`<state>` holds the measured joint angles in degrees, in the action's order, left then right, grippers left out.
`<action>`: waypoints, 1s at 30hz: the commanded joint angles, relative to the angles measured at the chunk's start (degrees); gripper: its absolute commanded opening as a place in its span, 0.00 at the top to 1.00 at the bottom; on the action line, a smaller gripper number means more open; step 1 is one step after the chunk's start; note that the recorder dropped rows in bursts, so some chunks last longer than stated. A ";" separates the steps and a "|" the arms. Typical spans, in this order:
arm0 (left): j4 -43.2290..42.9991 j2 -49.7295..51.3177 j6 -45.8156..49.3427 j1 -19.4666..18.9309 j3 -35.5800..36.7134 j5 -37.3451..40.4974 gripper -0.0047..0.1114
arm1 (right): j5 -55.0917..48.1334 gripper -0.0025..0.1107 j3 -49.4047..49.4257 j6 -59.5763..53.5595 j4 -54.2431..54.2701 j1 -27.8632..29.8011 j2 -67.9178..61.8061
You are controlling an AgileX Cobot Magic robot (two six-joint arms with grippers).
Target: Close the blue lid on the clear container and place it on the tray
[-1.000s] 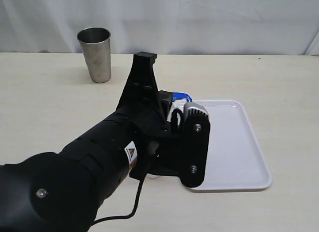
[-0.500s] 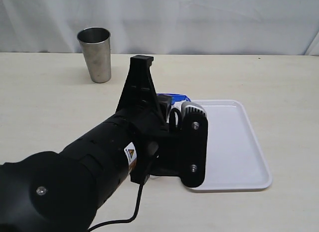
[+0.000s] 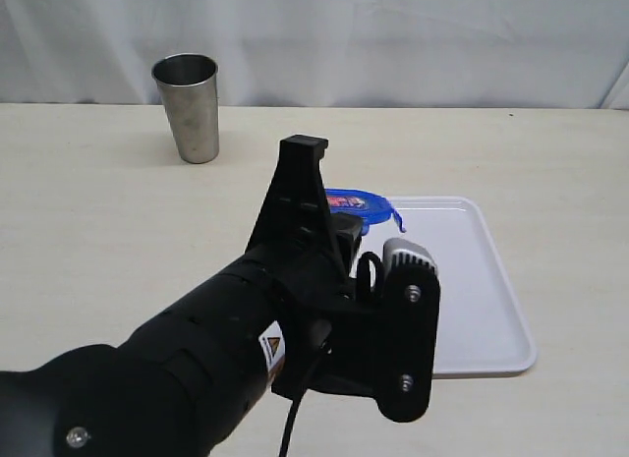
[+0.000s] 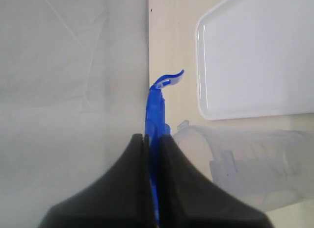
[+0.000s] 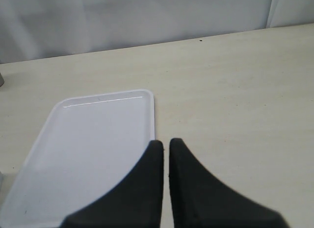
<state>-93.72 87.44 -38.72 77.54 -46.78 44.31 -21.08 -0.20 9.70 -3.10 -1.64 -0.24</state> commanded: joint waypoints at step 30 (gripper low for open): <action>9.12 -0.46 1.79 0.46 0.33 0.15 0.96 | 0.22 0.94 0.20 0.20 -0.08 0.25 0.24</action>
<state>-85.46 87.34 -37.16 77.65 -46.78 44.17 -21.08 -0.20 9.70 -3.10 -1.64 -0.24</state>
